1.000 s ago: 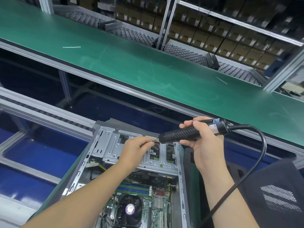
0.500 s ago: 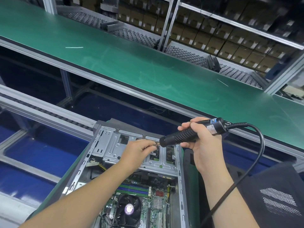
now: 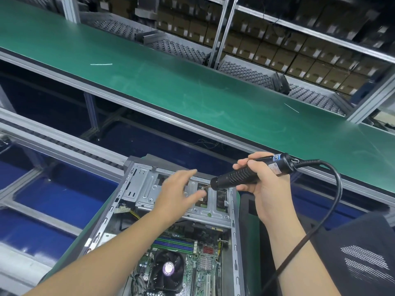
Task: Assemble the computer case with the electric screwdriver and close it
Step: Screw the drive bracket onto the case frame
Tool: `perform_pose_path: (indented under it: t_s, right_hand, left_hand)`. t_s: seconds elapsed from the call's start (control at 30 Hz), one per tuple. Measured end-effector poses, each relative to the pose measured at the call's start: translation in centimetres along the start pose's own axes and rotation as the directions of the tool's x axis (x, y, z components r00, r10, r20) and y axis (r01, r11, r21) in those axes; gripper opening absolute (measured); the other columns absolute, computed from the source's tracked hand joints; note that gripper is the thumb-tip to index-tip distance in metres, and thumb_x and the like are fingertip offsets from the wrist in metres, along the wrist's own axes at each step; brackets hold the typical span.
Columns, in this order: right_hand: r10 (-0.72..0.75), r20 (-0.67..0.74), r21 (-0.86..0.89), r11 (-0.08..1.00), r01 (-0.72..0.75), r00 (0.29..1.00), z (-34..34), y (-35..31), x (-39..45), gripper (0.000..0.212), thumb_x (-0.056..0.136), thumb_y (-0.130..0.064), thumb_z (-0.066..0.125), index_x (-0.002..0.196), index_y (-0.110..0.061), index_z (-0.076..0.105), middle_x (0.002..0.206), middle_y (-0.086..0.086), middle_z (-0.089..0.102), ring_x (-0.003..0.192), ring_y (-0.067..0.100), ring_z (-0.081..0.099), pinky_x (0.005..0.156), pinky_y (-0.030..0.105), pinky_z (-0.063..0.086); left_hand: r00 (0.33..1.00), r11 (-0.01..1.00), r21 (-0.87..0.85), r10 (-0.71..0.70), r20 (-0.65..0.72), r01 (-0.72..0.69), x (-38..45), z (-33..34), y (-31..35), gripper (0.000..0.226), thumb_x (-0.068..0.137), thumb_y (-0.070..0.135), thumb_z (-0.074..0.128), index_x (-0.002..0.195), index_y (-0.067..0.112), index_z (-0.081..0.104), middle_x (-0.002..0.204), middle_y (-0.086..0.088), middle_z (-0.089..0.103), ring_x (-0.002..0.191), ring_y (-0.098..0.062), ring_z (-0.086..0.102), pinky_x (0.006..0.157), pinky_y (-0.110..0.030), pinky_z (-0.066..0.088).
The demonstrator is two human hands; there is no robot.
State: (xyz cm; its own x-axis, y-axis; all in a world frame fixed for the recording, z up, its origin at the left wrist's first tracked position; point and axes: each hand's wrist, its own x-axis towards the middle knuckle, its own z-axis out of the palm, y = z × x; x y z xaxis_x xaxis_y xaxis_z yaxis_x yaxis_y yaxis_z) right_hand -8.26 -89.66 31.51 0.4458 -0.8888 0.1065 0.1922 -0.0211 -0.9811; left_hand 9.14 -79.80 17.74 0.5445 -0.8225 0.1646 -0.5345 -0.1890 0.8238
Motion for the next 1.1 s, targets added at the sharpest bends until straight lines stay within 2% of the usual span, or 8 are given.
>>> perform_pose_path:
  t_s: [0.1, 0.17, 0.23, 0.3, 0.37, 0.5, 0.8, 1.1]
  right_hand:
    - [0.008, 0.008, 0.009, 1.0, -0.008, 1.0, -0.1, 0.1, 0.2, 0.013, 0.071, -0.026, 0.077, 0.083, -0.03, 0.076, 0.095, 0.018, 0.077, 0.096, 0.036, 0.077, 0.052, 0.035, 0.059]
    - [0.017, 0.007, 0.004, 1.0, -0.017, 1.0, 0.0, 0.5, 0.3, 0.011, 0.073, -0.023, 0.076, 0.081, -0.03, 0.077, 0.094, 0.017, 0.077, 0.096, 0.035, 0.077, 0.051, 0.034, 0.058]
    - [0.03, 0.008, 0.005, 1.0, -0.03, 1.0, 0.2, 0.9, 0.3, 0.011, 0.073, -0.022, 0.077, 0.081, -0.03, 0.077, 0.093, 0.017, 0.078, 0.095, 0.035, 0.077, 0.05, 0.034, 0.058]
    - [0.043, 0.011, 0.006, 0.999, -0.043, 0.999, 0.4, 1.2, 0.3, 0.018, 0.065, -0.028, 0.081, 0.082, -0.027, 0.077, 0.092, 0.017, 0.078, 0.094, 0.035, 0.078, 0.05, 0.034, 0.058]
    - [0.045, 0.014, -0.003, 0.999, -0.045, 0.999, 0.4, 1.6, 0.4, 0.026, 0.061, -0.033, 0.081, 0.085, -0.024, 0.076, 0.092, 0.018, 0.077, 0.093, 0.035, 0.078, 0.05, 0.034, 0.058]
    - [0.05, 0.019, -0.019, 0.999, -0.049, 0.999, 0.4, 2.1, 0.6, 0.023, 0.062, -0.033, 0.081, 0.084, -0.026, 0.076, 0.093, 0.018, 0.077, 0.092, 0.034, 0.078, 0.05, 0.034, 0.058]
    - [0.065, 0.025, -0.097, 0.993, -0.063, 0.998, 0.9, 2.8, 1.4, 0.026, 0.058, -0.037, 0.081, 0.083, -0.029, 0.077, 0.093, 0.016, 0.078, 0.091, 0.031, 0.079, 0.052, 0.035, 0.06]
    - [0.087, 0.044, -0.173, 0.982, -0.079, 0.995, 1.7, 3.2, 2.0, 0.017, 0.064, -0.027, 0.08, 0.08, -0.032, 0.077, 0.092, 0.011, 0.079, 0.089, 0.028, 0.079, 0.055, 0.037, 0.062]
  left_hand:
    - [0.859, 0.854, -0.444, -0.423, -0.287, 0.272, -4.6, -0.4, 1.8, 0.018, 0.089, 0.062, 0.052, 0.094, 0.048, 0.06, 0.091, 0.026, 0.063, 0.089, 0.001, 0.059, 0.078, -0.03, 0.046]
    - [0.668, 0.533, -0.667, -0.741, -0.071, 0.521, -7.7, 0.2, 2.5, 0.028, 0.086, 0.064, 0.054, 0.095, 0.039, 0.062, 0.091, 0.017, 0.065, 0.088, -0.01, 0.06, 0.077, -0.039, 0.045]
    - [0.516, 0.209, -0.712, -0.821, 0.245, 0.67, -8.7, 1.4, 2.1, 0.052, 0.09, 0.058, 0.064, 0.12, 0.016, 0.061, 0.109, -0.002, 0.064, 0.099, -0.02, 0.06, 0.091, -0.044, 0.049]
    - [0.465, -0.034, -0.732, -0.752, 0.467, 0.68, -8.2, 2.1, 2.0, 0.077, 0.09, 0.053, 0.07, 0.142, 0.001, 0.046, 0.127, -0.017, 0.058, 0.112, -0.029, 0.06, 0.106, -0.046, 0.048]
    - [0.483, -0.138, -0.747, -0.684, 0.547, 0.651, -7.2, 2.8, 1.9, 0.092, 0.089, 0.054, 0.071, 0.153, 0.0, 0.034, 0.139, -0.025, 0.053, 0.121, -0.034, 0.058, 0.112, -0.046, 0.045]
    - [0.585, -0.218, -0.807, -0.589, 0.557, 0.549, -5.3, 4.7, 0.7, 0.08, 0.092, 0.054, 0.066, 0.154, 0.011, 0.038, 0.145, -0.024, 0.053, 0.126, -0.035, 0.06, 0.114, -0.048, 0.043]
    - [0.648, -0.17, -0.842, -0.568, 0.508, 0.512, -3.7, 6.0, -0.4, 0.024, 0.101, 0.043, 0.06, 0.11, 0.021, 0.061, 0.082, -0.01, 0.078, 0.096, -0.034, 0.075, 0.083, -0.05, 0.062]
    - [0.716, -0.089, -0.852, -0.502, 0.485, 0.516, -3.9, 5.9, -0.6, 0.037, 0.108, 0.039, 0.046, 0.13, 0.015, 0.062, 0.119, -0.011, 0.074, 0.112, -0.026, 0.071, 0.106, -0.047, 0.05]
